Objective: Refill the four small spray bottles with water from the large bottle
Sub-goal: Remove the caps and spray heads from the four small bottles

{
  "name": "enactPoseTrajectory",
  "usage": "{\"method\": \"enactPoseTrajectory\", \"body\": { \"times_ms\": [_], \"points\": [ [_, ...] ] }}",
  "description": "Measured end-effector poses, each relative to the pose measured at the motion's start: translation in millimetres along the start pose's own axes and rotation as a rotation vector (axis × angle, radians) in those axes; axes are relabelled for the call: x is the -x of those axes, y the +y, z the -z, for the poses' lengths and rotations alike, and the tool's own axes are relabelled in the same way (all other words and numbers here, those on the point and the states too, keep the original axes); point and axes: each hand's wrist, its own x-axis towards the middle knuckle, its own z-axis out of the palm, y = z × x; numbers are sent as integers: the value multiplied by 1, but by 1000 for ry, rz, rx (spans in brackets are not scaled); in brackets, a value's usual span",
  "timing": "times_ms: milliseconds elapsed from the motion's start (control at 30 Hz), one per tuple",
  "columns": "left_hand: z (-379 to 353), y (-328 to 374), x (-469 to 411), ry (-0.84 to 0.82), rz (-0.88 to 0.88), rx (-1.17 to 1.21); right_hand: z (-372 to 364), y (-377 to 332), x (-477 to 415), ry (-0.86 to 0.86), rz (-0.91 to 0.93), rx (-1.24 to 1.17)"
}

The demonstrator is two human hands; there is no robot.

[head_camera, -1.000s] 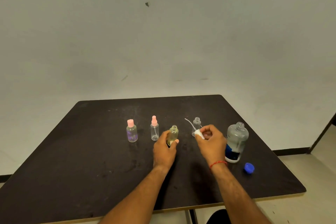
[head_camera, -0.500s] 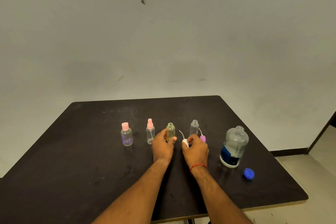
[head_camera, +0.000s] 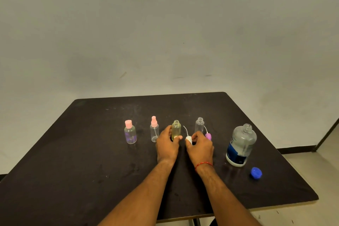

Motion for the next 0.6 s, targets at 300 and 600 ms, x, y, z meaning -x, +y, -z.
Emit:
{"method": "enactPoseTrajectory", "body": {
  "times_ms": [300, 600],
  "points": [
    [2, 0, 0, 49, 49, 13, 8, 2, 3, 13, 77, 35],
    [31, 5, 30, 131, -30, 55, 24, -9, 20, 13, 190, 39]
  ]
}}
